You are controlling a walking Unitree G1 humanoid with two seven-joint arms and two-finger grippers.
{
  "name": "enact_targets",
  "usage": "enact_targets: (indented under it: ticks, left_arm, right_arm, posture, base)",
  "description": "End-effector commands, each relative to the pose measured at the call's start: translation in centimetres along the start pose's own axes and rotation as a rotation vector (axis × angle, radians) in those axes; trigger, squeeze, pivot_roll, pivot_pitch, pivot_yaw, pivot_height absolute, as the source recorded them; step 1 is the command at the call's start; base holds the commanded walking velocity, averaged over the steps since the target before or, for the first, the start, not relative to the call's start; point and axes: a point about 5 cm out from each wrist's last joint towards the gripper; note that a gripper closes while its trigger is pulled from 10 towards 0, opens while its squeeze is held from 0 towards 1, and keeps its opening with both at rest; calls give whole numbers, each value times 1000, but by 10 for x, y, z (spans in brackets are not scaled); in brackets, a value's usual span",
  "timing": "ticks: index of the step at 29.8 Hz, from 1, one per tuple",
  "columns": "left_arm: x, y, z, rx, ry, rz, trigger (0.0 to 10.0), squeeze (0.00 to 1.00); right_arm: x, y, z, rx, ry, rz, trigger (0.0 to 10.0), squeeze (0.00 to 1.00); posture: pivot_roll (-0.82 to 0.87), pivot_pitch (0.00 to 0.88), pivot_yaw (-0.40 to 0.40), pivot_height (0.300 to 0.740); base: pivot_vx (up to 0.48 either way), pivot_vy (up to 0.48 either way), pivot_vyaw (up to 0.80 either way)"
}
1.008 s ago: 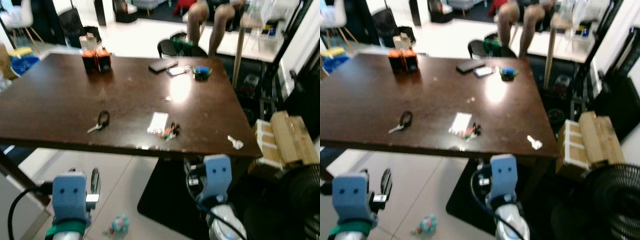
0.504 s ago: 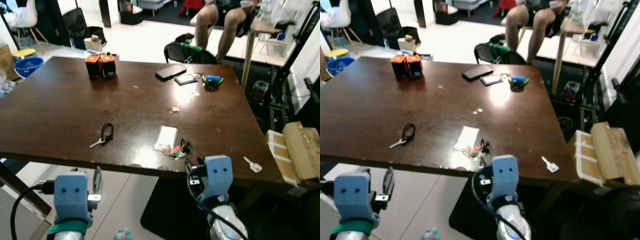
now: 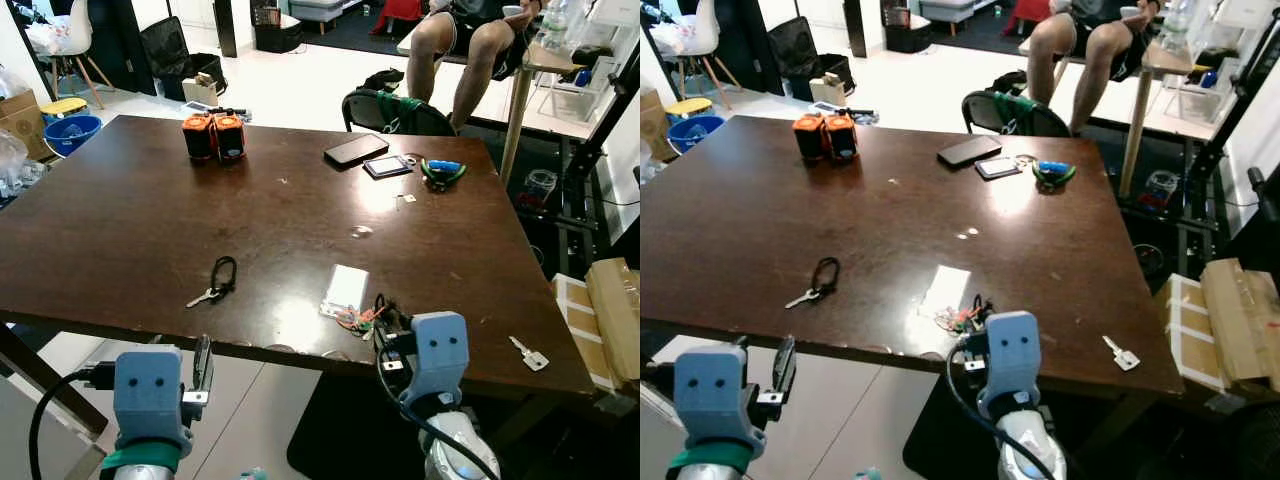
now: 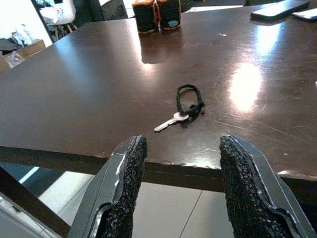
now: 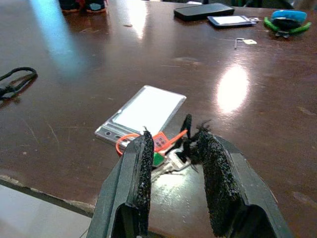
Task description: Hang keys on a hook
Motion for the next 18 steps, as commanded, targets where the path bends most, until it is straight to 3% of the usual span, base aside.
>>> enact_targets:
  ticks: [1, 8, 18]
  left_arm:
    - [-10, 1, -3, -9, -41, -1, 10000, 0]
    - [-22, 3, 2, -24, -72, 0, 10000, 0]
    - [-51, 6, 12, -41, -169, 3, 10000, 0]
  right_arm:
    - [-9, 2, -3, -5, -39, 6, 10000, 0]
    - [-18, 2, 5, 1, -85, 26, 10000, 0]
    - [-31, -3, 37, 18, -193, 87, 10000, 0]
  posture:
    - [-123, 112, 116, 740]
    - [-114, 82, 104, 740]
    - [-125, 0, 100, 740]
  base:
    - [0, 0, 0]
    - [0, 0, 0]
    - [0, 0, 0]
Point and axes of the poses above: a point about 5 cm out from each wrist's last joint towards the gripper, its own z axis pointing out of the wrist towards the gripper, its own x axis along the axis of the wrist's last joint, y = z × x, and after that the axes turned 7 degrees about z, right-handed
